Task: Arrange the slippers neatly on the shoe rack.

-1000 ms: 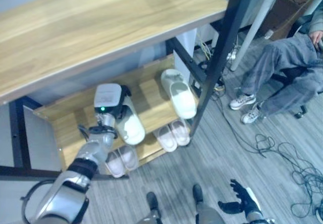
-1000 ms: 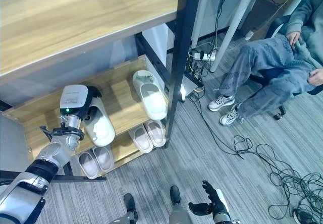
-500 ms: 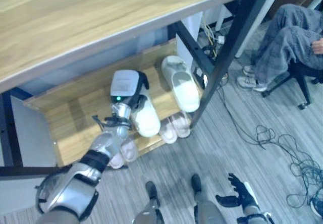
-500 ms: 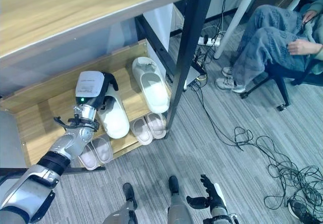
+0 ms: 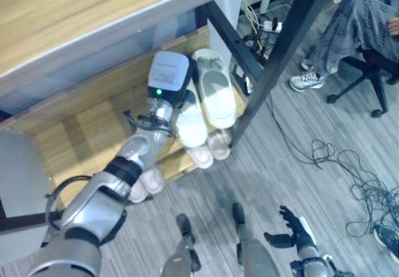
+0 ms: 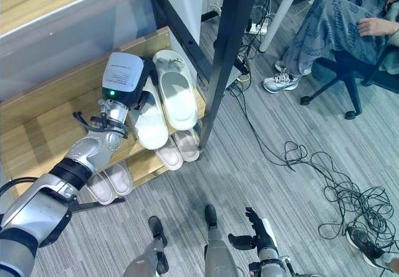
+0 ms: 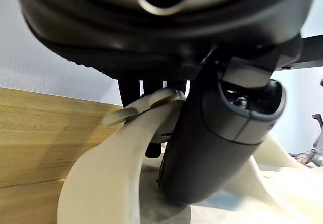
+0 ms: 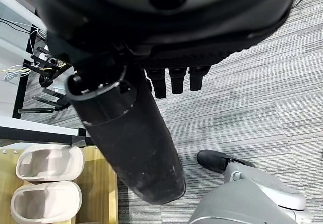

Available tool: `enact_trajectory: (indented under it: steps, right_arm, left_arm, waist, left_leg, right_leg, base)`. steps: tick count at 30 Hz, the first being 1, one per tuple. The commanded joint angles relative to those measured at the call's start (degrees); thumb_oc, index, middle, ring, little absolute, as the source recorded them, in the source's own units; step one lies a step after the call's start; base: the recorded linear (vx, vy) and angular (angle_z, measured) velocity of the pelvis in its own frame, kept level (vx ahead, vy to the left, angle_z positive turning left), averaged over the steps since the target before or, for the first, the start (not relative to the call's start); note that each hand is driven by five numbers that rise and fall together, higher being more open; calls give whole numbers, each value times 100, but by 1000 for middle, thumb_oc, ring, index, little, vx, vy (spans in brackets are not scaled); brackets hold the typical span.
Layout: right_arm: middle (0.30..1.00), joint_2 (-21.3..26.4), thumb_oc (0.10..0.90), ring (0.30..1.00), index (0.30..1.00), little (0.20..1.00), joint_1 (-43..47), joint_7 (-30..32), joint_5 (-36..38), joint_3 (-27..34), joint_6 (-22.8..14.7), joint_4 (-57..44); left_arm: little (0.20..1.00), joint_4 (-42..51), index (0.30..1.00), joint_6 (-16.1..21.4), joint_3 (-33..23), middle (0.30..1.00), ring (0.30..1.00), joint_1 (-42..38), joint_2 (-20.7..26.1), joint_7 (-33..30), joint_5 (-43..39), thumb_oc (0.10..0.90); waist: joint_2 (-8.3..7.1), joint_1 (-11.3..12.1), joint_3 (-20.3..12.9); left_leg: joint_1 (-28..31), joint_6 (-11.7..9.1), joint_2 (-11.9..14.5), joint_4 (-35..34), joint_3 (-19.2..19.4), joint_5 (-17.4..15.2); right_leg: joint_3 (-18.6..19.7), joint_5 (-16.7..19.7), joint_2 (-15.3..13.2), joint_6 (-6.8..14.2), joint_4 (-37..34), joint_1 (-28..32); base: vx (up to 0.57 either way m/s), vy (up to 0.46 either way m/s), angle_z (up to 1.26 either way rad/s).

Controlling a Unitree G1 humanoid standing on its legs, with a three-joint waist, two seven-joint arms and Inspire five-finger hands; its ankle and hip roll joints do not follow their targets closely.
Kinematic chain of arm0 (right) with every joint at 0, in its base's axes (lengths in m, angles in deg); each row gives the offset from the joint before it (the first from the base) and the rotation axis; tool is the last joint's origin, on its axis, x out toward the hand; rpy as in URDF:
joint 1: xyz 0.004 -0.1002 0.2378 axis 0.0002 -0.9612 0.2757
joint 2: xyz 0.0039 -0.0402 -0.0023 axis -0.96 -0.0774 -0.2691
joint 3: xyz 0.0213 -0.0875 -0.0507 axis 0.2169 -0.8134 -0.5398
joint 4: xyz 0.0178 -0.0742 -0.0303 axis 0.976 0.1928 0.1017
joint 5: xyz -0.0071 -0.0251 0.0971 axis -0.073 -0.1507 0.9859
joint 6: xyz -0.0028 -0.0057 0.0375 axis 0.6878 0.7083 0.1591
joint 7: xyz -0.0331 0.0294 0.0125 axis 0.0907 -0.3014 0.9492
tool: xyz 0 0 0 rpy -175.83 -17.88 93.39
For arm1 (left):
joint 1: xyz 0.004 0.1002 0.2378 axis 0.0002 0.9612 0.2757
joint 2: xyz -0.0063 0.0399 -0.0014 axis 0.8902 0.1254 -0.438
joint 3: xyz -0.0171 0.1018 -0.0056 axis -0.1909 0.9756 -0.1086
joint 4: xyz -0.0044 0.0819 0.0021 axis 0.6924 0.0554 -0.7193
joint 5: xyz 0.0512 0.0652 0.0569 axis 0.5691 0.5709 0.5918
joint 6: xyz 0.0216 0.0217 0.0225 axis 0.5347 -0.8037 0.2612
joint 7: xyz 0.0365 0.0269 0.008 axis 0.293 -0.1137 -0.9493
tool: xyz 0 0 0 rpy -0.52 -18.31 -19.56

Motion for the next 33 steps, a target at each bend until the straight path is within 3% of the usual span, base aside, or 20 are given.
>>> enact_trajectory:
  steps: [1, 10, 16, 23, 24, 33]
  right_arm:
    - [900, 403, 800, 900, 900, 900, -118, 149, 182, 25, -310, -530]
    - [900, 352, 800, 900, 900, 900, -160, 158, 193, 11, -355, -553]
    - [900, 289, 800, 900, 900, 900, -158, 188, 154, 65, -331, -556]
    - [900, 438, 800, 900, 900, 900, -40, 193, 164, -2, -326, -572]
    - [900, 446, 800, 900, 900, 900, -45, 195, 164, -11, -327, -562]
    - [900, 366, 800, 900, 900, 900, -55, 115, 274, 65, -271, -311]
  left_arm:
    - [300, -952, 300, -123, 192, 300, 300, -1256, -58, -264, 297, 400]
    - [300, -746, 300, -292, 9, 300, 300, -1196, -11, -306, 353, 400]
    - [300, -471, 300, -412, -413, 300, 300, -633, -80, -278, 449, 400]
    - [300, -951, 300, -416, -239, 300, 300, -1059, -47, -335, 202, 400]
    - [900, -1019, 900, -415, -203, 900, 900, -1136, -47, -341, 171, 800]
    - [900, -1291, 900, -321, -436, 900, 900, -1218, -213, -106, -434, 800]
  waist:
    - [81, -90, -164]
    - [68, -55, -162]
    - [43, 15, -124]
    - [0, -31, -52]
    - [-5, -39, -50]
    - [2, -39, -71]
  left_leg:
    - [99, -303, 211, -35, -225, -395]
    - [126, -306, 210, -35, -295, -414]
    - [220, -297, 194, -35, -323, -447]
    - [190, -299, 211, -35, -271, -428]
    - [191, -298, 213, -35, -264, -431]
    - [277, -285, 203, -35, -221, -438]
  right_leg:
    - [-465, -536, -34, 412, 82, 58]
    - [-563, -590, -16, 392, 87, 124]
    - [-593, -648, -4, 364, 109, 220]
    - [-575, -595, -1, 384, 116, 165]
    - [-573, -585, 1, 389, 111, 152]
    - [-582, -613, -7, 366, 145, 200]
  base:
    - [0, 0, 0]
    - [4, -1, 0]
    - [0, 0, 0]
    - [0, 0, 0]
    - [0, 0, 0]
    - [0, 0, 0]
